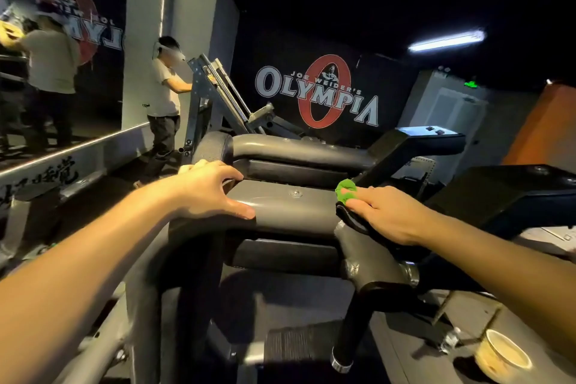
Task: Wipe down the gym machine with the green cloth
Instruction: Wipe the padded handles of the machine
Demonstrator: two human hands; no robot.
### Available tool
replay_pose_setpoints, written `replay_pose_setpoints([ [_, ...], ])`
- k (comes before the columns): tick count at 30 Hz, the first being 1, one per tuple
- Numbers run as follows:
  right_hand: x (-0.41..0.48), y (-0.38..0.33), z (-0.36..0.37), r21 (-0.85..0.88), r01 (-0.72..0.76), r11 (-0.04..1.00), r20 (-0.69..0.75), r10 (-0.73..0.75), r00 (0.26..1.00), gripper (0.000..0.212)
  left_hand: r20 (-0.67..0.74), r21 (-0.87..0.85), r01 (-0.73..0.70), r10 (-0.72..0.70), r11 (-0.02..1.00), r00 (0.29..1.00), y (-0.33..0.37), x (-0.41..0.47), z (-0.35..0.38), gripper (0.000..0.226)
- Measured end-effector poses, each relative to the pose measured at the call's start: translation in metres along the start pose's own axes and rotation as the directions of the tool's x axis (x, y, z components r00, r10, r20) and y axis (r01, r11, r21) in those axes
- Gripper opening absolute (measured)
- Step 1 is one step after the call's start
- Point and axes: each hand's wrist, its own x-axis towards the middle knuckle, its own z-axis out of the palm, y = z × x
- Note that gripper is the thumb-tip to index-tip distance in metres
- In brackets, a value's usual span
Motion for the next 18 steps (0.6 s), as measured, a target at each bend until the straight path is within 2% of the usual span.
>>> replay_pose_setpoints([
  [5,0.031,-0.033,-0.002,-0.15,0.108,0.983,0.059,-0.1,0.993,0.044,0.006,-0.074,0.04,-0.04,0.996,0.999,-0.001,-0.004,0.002,0.101],
  [13,0.076,-0.104,0.009,-0.021,0.26,0.965,0.034,-0.26,0.965,0.044,0.025,-0.085,0.077,-0.075,0.993,0.997,0.002,-0.005,0.003,0.098],
  [18,0.052,-0.088,0.008,-0.002,0.31,0.951,0.052,-0.31,0.949,0.046,0.089,-0.047,0.039,-0.035,0.998,0.995,-0.005,-0.007,-0.001,0.098],
])
